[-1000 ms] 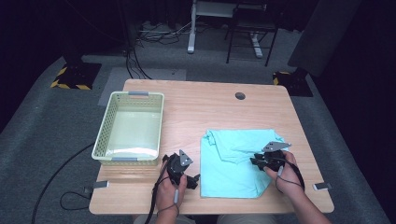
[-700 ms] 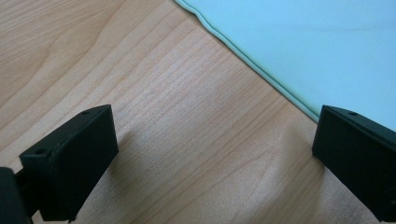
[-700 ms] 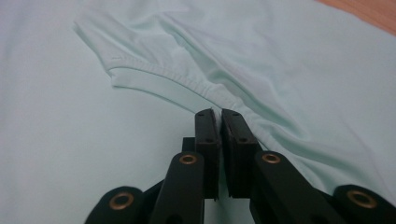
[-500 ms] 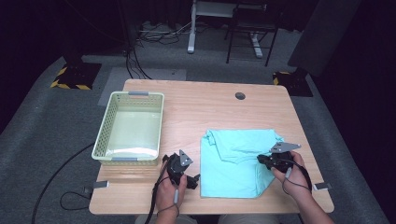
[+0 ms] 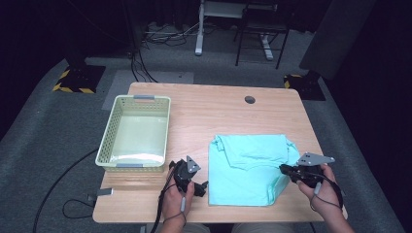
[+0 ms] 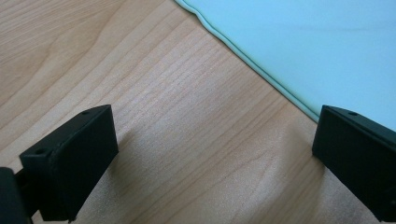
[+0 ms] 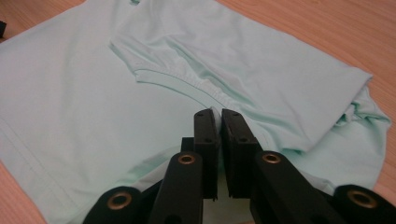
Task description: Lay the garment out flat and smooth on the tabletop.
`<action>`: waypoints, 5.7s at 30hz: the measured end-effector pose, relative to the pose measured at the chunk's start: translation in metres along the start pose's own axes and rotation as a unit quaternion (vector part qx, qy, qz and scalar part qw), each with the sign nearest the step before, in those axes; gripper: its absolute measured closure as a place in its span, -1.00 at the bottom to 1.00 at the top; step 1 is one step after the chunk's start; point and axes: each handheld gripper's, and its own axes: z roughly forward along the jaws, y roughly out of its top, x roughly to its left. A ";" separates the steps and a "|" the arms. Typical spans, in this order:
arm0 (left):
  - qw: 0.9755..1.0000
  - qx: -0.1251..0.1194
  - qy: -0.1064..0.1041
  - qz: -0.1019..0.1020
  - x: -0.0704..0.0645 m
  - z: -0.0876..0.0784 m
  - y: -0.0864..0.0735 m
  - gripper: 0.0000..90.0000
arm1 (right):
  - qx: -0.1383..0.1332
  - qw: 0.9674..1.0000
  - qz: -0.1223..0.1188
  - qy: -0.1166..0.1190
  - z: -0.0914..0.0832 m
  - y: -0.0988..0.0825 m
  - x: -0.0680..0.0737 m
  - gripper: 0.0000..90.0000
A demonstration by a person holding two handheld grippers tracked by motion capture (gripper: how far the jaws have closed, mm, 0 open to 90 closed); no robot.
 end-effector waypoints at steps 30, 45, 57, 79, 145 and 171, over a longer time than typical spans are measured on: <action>1.000 0.001 0.002 -0.005 -0.001 0.000 0.001 -1.00 | 0.002 0.998 0.055 -0.031 -0.040 -0.055 -0.012 0.00; 0.999 -0.041 -0.007 -0.010 -0.025 -0.009 0.028 -0.67 | 0.016 0.998 0.047 -0.029 0.012 -0.045 -0.046 -0.16; 0.999 0.010 -0.031 0.027 -0.052 0.032 0.058 -0.61 | 0.022 0.998 0.052 -0.016 0.030 -0.057 -0.059 -0.20; 0.999 -0.002 -0.025 0.040 -0.072 0.017 0.045 -0.35 | 0.007 0.999 0.053 0.001 -0.004 -0.074 -0.029 -0.17; 0.993 -0.071 0.089 0.043 -0.024 -0.009 0.203 0.41 | -0.091 0.992 0.009 -0.091 -0.018 0.062 -0.081 0.29; 0.997 0.066 -0.006 0.045 -0.047 0.068 0.106 -0.13 | 0.023 0.999 0.036 -0.017 0.068 -0.013 -0.066 -0.20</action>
